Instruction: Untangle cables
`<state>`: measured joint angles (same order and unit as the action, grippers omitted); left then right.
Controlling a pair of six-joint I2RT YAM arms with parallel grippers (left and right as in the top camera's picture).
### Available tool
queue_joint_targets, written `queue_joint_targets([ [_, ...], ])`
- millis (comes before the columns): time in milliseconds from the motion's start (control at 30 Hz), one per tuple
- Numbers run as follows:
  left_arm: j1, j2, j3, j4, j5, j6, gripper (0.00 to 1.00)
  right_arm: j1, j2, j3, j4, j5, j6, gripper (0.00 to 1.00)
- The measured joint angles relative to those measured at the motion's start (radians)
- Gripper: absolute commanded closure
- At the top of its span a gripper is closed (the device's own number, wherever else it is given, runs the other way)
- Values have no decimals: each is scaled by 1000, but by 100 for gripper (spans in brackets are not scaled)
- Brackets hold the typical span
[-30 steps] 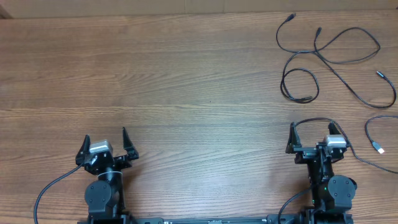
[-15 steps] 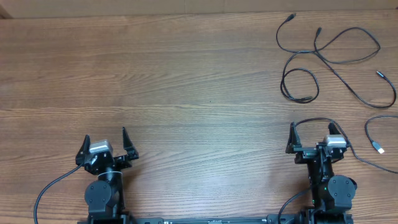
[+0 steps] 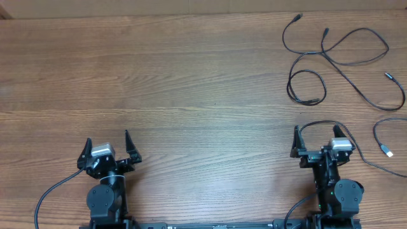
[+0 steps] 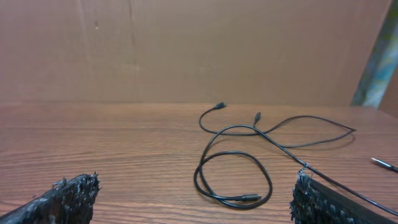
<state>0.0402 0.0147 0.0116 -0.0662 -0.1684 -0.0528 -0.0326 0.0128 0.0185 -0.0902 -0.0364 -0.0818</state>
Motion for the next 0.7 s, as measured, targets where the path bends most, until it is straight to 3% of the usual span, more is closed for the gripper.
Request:
queue_joint_targets([
  [700, 0, 0, 0, 0, 0, 0, 0, 8, 0, 0, 0, 0, 0, 0],
])
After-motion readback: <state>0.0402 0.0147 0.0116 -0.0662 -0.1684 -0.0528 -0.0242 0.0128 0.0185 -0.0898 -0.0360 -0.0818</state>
